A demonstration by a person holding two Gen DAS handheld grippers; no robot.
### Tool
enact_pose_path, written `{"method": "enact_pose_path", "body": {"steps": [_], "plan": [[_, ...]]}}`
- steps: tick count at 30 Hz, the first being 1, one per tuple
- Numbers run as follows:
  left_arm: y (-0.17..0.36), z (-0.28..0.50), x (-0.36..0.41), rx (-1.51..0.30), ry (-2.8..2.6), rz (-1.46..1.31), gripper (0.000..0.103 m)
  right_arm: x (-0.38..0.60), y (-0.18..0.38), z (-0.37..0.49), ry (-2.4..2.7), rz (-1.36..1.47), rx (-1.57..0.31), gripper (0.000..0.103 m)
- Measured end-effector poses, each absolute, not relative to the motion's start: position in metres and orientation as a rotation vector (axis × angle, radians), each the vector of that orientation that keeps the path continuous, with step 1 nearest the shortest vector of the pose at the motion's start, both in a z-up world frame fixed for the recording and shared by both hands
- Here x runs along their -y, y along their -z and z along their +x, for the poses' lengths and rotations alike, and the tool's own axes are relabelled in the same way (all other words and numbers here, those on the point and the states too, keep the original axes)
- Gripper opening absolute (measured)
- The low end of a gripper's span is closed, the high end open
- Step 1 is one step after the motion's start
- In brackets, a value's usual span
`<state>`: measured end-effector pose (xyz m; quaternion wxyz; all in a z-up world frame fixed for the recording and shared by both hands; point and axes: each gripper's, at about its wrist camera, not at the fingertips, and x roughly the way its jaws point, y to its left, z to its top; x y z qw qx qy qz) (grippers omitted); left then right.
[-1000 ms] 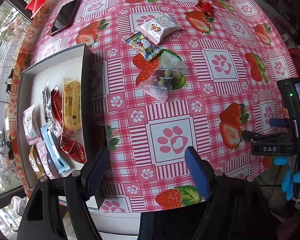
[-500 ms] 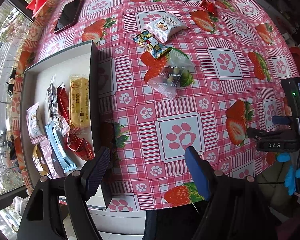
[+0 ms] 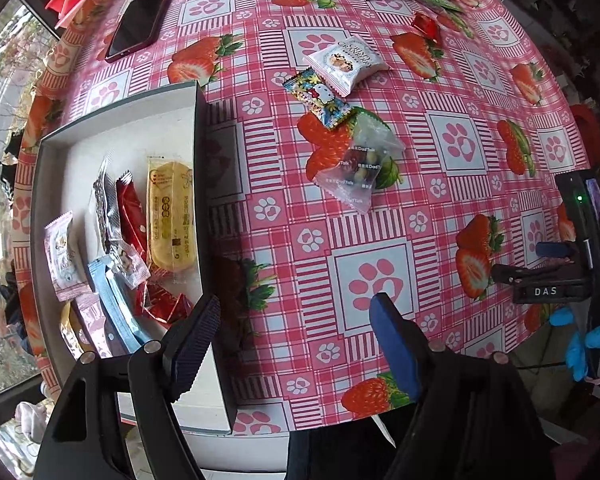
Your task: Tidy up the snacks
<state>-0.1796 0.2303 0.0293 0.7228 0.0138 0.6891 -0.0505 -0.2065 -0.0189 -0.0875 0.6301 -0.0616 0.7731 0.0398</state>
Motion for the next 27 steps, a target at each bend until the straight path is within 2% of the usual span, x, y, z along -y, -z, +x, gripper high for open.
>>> {"method": "enact_pose_path", "body": {"steps": [7, 11, 18, 27], "plan": [[-0.04, -0.136, -0.226, -1.472, 0.18, -0.019, 0.08, 0.019, 0.085, -0.206, -0.087, -0.133, -1.73, 0.103], [-0.04, -0.096, -0.203, -1.431, 0.199, 0.071, 0.08, 0.02, 0.084, -0.209, -0.086, -0.129, -1.726, 0.103], [-0.003, -0.03, -0.154, -1.446, 0.313, 0.294, 0.08, 0.02, 0.085, -0.209, -0.085, -0.124, -1.72, 0.103], [0.039, 0.013, -0.136, -1.496, 0.303, 0.332, 0.083, 0.018, 0.09, -0.194, -0.089, -0.13, -1.772, 0.103]]}}
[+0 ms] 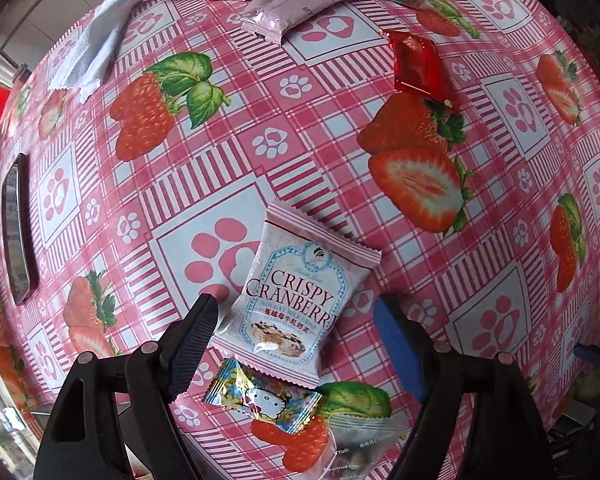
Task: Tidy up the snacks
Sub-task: 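Grasp the Crispy Cranberry pack on the tablecloth with the left gripper, then carry the cranberry pack over the tray with the left gripper while the right grasps the clear nut bag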
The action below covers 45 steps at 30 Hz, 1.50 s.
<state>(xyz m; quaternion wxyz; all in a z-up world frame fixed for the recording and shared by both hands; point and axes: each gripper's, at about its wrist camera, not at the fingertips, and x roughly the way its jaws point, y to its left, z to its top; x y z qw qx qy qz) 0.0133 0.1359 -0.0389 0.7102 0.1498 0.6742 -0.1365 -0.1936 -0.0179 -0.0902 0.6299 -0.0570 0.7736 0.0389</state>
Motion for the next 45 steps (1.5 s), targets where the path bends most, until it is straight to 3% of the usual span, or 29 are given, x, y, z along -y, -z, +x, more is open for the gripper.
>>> {"method": "enact_pose_path", "body": {"steps": [2, 4, 12, 21, 28, 38, 45], "plan": [[0.037, 0.015, -0.137, -1.507, 0.309, 0.295, 0.072, 0.017, 0.092, -0.19, -0.09, -0.132, -1.783, 0.103], [0.032, 0.017, -0.135, -1.497, 0.304, 0.276, 0.044, 0.016, 0.093, -0.185, -0.089, -0.133, -1.797, 0.103], [-0.014, -0.01, -0.174, -1.421, 0.174, 0.022, 0.043, 0.014, 0.107, -0.162, -0.09, -0.141, -1.879, 0.103], [-0.062, -0.127, -0.226, -1.422, -0.048, -0.112, 0.044, 0.0, 0.121, -0.123, -0.115, -0.061, -2.006, 0.103], [-0.064, -0.184, -0.254, -1.42, -0.163, -0.137, 0.044, -0.068, 0.1, -0.075, -0.226, 0.215, -1.941, 0.103], [-0.057, -0.224, -0.308, -1.434, -0.104, -0.135, 0.044, -0.147, 0.102, -0.037, -0.116, 0.33, -1.817, 0.103], [-0.054, -0.246, -0.35, -1.445, -0.065, -0.122, 0.044, -0.185, 0.12, -0.027, -0.001, 0.296, -1.828, 0.102]]}}
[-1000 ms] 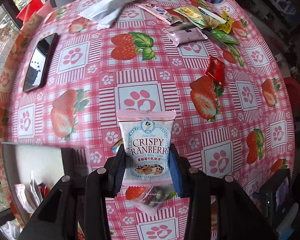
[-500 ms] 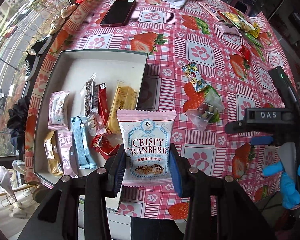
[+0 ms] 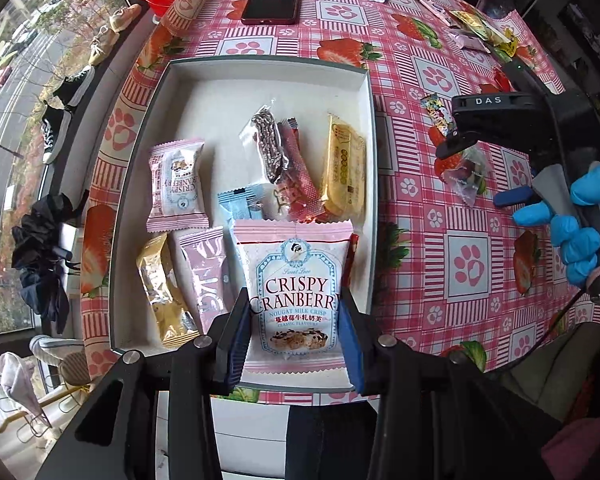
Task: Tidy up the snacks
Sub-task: 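Carry the cranberry pack over the tray with the left gripper while the right grasps the clear nut bag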
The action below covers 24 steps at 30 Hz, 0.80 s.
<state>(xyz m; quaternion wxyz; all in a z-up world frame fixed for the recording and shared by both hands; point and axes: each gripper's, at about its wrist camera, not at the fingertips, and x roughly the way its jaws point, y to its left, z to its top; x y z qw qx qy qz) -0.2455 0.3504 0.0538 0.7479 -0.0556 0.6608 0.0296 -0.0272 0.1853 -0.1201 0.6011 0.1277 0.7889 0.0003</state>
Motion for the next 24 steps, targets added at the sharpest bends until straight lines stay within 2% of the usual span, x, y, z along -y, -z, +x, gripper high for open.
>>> {"method": "enact_pose_path", "body": {"steps": [1, 4, 5, 6, 7, 17, 24], "plan": [[-0.054, -0.248, -0.358, -1.445, -0.063, -0.126, 0.044, -0.191, 0.121, -0.029, 0.019, 0.256, -1.823, 0.099], [-0.051, -0.254, -0.375, -1.446, -0.059, -0.126, 0.044, -0.206, 0.113, -0.043, 0.063, 0.151, -1.787, 0.074], [-0.049, -0.255, -0.379, -1.445, -0.059, -0.129, 0.044, -0.208, 0.11, -0.043, 0.069, 0.126, -1.771, 0.056], [-0.048, -0.256, -0.383, -1.445, -0.056, -0.132, 0.044, -0.208, 0.107, -0.047, 0.064, 0.11, -1.757, 0.034], [-0.046, -0.256, -0.386, -1.446, -0.056, -0.133, 0.044, -0.209, 0.106, -0.047, 0.046, 0.114, -1.754, 0.03], [-0.043, -0.253, -0.394, -1.435, -0.039, -0.17, 0.044, -0.198, 0.088, -0.091, -0.112, 0.265, -1.773, 0.03], [-0.044, -0.246, -0.393, -1.43, -0.069, -0.156, 0.044, -0.254, 0.061, -0.119, -0.248, 0.23, -1.753, 0.03]]}}
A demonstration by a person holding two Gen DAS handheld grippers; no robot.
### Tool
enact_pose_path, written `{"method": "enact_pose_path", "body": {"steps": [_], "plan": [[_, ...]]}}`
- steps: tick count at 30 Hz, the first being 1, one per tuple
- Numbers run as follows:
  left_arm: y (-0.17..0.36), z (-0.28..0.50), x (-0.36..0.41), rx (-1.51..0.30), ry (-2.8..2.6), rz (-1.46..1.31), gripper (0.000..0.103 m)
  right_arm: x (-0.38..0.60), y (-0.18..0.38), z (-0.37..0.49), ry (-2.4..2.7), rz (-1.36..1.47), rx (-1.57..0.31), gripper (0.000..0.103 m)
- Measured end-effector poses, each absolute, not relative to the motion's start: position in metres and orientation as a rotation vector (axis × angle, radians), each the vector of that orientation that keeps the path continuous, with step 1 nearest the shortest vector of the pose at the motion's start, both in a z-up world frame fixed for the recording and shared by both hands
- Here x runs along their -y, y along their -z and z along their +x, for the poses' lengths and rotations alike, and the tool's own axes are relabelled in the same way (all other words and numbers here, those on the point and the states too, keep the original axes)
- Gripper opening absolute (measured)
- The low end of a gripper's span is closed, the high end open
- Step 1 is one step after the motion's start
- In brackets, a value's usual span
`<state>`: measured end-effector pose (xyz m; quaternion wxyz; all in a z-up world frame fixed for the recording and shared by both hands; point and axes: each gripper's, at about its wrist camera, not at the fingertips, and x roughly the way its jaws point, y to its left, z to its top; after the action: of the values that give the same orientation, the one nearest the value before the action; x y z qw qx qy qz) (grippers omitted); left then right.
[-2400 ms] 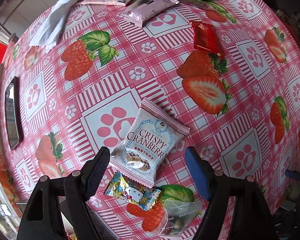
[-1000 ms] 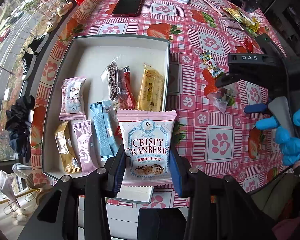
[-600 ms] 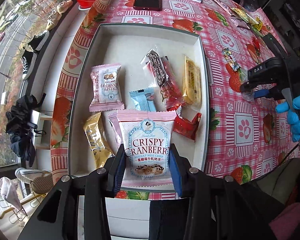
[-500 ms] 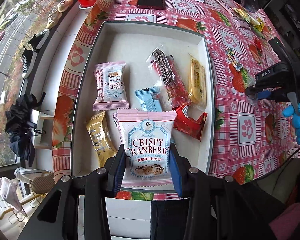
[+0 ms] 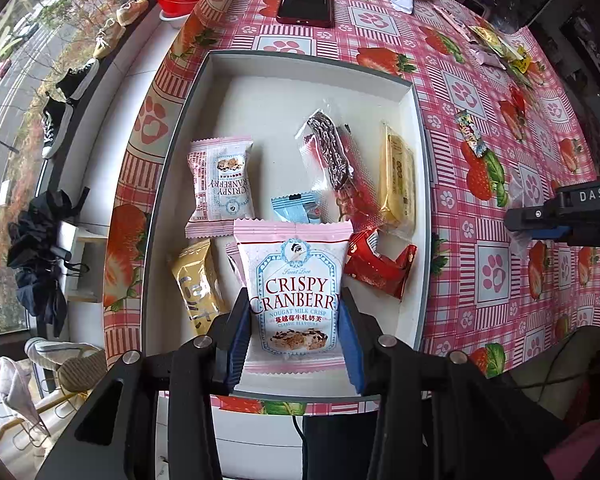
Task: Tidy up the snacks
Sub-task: 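Carry the cranberry pack over the tray with the left gripper while the right grasps the clear nut bag, then release the cranberry pack into the tray with the left gripper while the right drops the nut bag there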
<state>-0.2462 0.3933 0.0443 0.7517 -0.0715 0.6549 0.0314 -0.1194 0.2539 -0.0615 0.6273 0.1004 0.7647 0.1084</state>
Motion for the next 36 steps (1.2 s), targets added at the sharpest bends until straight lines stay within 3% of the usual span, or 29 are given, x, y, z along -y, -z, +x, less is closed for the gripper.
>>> {"method": "enact_pose_path", "body": {"steps": [13, 23, 24, 25, 26, 27, 28, 29, 36], "plan": [[-0.039, -0.248, -0.407, -1.433, -0.131, -0.199, 0.044, -0.331, 0.041, -0.146, -0.523, -0.037, -1.722, 0.03], [-0.015, -0.248, -0.409, -1.48, -0.164, -0.219, 0.045, -0.383, 0.062, -0.157, -0.626, -0.11, -1.749, 0.03], [-0.014, -0.248, -0.409, -1.481, -0.167, -0.22, 0.049, -0.383, 0.064, -0.156, -0.624, -0.118, -1.761, 0.031], [-0.014, -0.247, -0.409, -1.484, -0.168, -0.221, 0.06, -0.381, 0.065, -0.154, -0.611, -0.133, -1.769, 0.031], [-0.014, -0.247, -0.409, -1.485, -0.172, -0.223, 0.067, -0.377, 0.065, -0.152, -0.592, -0.145, -1.769, 0.041], [-0.015, -0.247, -0.409, -1.481, -0.176, -0.224, 0.076, -0.37, 0.064, -0.147, -0.571, -0.151, -1.759, 0.069], [-0.016, -0.246, -0.409, -1.477, -0.177, -0.225, 0.077, -0.362, 0.061, -0.143, -0.547, -0.155, -1.732, 0.081], [-0.017, -0.245, -0.408, -1.478, -0.176, -0.223, 0.077, -0.351, 0.056, -0.137, -0.52, -0.169, -1.698, 0.086], [-0.029, -0.23, -0.389, -1.481, -0.198, -0.179, 0.077, -0.262, 0.074, -0.07, -0.234, -0.252, -1.631, 0.086]]}}
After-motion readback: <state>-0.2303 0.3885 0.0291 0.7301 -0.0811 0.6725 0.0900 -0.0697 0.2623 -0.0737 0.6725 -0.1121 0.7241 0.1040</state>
